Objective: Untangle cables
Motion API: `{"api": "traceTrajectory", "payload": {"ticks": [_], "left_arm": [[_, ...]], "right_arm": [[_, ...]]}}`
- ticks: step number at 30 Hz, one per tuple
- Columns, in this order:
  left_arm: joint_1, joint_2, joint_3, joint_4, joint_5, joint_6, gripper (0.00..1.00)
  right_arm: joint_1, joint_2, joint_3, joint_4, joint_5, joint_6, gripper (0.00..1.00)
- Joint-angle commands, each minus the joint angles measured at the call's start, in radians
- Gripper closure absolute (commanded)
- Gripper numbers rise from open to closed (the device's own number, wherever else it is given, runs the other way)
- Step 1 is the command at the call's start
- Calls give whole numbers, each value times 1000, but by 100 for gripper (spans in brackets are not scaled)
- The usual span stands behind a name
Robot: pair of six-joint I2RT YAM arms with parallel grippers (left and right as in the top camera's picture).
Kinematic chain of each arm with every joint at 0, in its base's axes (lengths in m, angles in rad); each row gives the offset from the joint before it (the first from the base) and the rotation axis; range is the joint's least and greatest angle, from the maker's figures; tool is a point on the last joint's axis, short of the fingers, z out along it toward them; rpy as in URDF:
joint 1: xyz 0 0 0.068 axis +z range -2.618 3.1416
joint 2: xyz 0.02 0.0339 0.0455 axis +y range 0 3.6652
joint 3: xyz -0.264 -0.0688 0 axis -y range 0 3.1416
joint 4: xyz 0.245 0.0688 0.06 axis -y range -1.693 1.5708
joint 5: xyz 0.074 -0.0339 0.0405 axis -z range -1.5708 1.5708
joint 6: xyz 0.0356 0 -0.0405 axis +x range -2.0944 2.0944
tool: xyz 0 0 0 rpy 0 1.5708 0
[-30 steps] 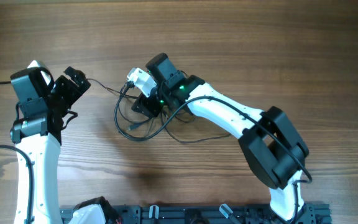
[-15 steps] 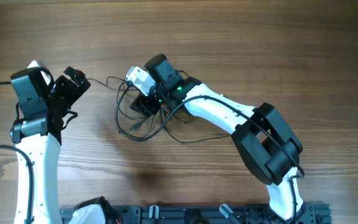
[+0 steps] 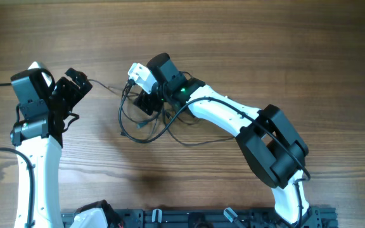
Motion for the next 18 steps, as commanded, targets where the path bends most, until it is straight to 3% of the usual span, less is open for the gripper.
{"api": "traceTrajectory", "payload": {"ticks": [1, 5, 8, 10, 11, 13, 18], "left_arm": [[8, 7, 2, 2, -17, -6, 0], [8, 7, 2, 2, -17, -6, 0], [8, 7, 2, 2, -17, -6, 0], [8, 7, 2, 2, -17, -6, 0], [8, 7, 2, 2, -17, -6, 0], [8, 7, 2, 2, -17, -6, 0], [8, 7, 2, 2, -17, -6, 0]], "right_arm": [[-3, 21, 4, 12, 21, -24, 12], [-9, 39, 4, -3, 20, -24, 13], [-10, 59, 3, -28, 20, -20, 23], [-10, 67, 3, -74, 21, -20, 45], [-10, 67, 3, -104, 21, -19, 68], [-10, 67, 3, -173, 21, -16, 94], [-10, 52, 10, -296, -22, 118, 96]]}}
